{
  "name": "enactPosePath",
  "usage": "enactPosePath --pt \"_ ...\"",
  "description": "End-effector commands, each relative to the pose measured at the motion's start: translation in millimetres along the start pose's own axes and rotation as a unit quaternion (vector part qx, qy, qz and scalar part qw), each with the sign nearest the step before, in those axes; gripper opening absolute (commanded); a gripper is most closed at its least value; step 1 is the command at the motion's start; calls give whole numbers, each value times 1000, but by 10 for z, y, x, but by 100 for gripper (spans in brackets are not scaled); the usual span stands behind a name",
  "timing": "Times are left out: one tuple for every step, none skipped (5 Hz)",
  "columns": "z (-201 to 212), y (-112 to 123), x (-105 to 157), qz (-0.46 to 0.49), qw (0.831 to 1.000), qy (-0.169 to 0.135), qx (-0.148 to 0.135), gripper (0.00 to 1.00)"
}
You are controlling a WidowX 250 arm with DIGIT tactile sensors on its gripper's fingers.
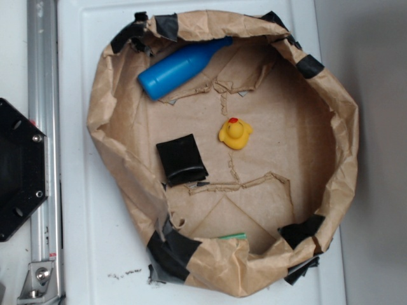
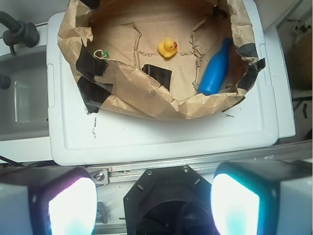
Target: Grab the yellow duck.
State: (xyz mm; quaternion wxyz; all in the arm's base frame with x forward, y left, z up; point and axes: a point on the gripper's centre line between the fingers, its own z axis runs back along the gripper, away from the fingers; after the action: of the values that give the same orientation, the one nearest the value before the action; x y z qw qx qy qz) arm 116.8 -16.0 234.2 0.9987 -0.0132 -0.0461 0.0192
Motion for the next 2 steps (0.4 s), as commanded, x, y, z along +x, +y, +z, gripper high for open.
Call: enactPosePath --pt "-506 116 954 -50 997 -19 56 100" --pt "-999 134 1272 -121 991 -25 57 100"
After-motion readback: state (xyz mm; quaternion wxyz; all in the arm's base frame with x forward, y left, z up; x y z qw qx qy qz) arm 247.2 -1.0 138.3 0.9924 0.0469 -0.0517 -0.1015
